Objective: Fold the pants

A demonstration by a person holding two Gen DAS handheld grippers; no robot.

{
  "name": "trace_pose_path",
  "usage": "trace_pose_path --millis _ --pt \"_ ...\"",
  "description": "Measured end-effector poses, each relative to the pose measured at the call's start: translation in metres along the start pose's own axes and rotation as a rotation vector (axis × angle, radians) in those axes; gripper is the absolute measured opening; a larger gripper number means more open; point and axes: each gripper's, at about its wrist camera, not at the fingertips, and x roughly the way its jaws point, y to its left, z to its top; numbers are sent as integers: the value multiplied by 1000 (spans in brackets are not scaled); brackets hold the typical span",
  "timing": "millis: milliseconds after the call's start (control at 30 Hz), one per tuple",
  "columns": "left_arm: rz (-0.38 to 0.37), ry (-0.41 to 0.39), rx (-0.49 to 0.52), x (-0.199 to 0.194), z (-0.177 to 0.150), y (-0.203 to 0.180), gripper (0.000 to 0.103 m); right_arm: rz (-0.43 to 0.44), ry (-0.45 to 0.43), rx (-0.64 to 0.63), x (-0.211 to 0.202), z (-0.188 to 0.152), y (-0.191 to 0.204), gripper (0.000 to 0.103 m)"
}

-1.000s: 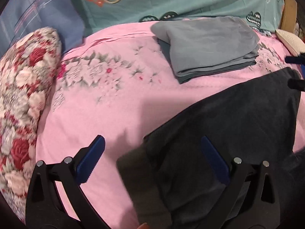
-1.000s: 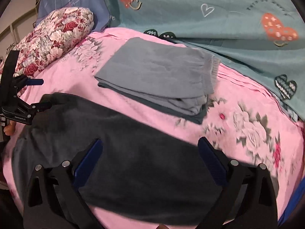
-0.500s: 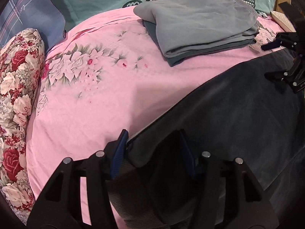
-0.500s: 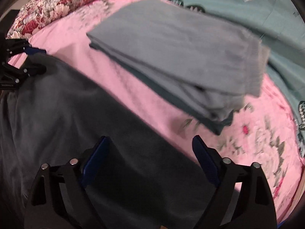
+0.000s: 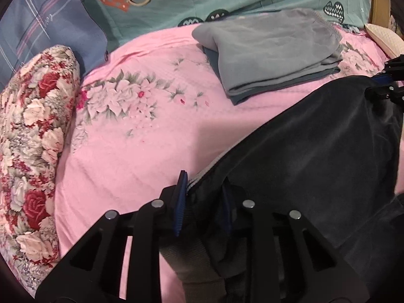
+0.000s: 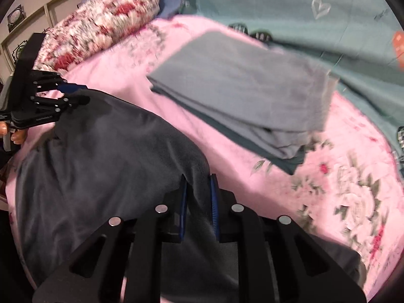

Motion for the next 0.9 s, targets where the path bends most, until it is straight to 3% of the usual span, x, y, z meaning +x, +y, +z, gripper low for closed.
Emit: trace_pose_path --millis 200,367,600,667,700,767,800,833,900 --pt "-20 -97 4 -80 -30 -2 24 -41 -146 -53 -90 -40 58 17" --pt "-42 -95 55 -130 -99 -24 24 -27 -189 -89 -137 -111 122 17" --pt "-95 0 30 -127 -183 -43 24 -27 -114 -119 -113 -197 188 18" --pt "-101 26 14 -118 -196 -45 24 -55 -83 -120 -100 -206 197 22" --pt "-101 24 9 -118 -199 -44 24 -70 -96 -116 -103 -208 201 29" --pt "-82 -8 7 -131 -203 -45 31 -38 -141 -98 -116 -208 204 47" --pt "-73 -37 3 -141 -204 -44 42 -38 -165 -93 -124 -206 205 55" --pt "-64 -63 -1 -149 -202 -42 51 -45 -190 -85 -134 -204 205 55" --pt "-49 -133 -11 -168 -195 -36 52 -22 -210 -54 -147 -197 204 55"
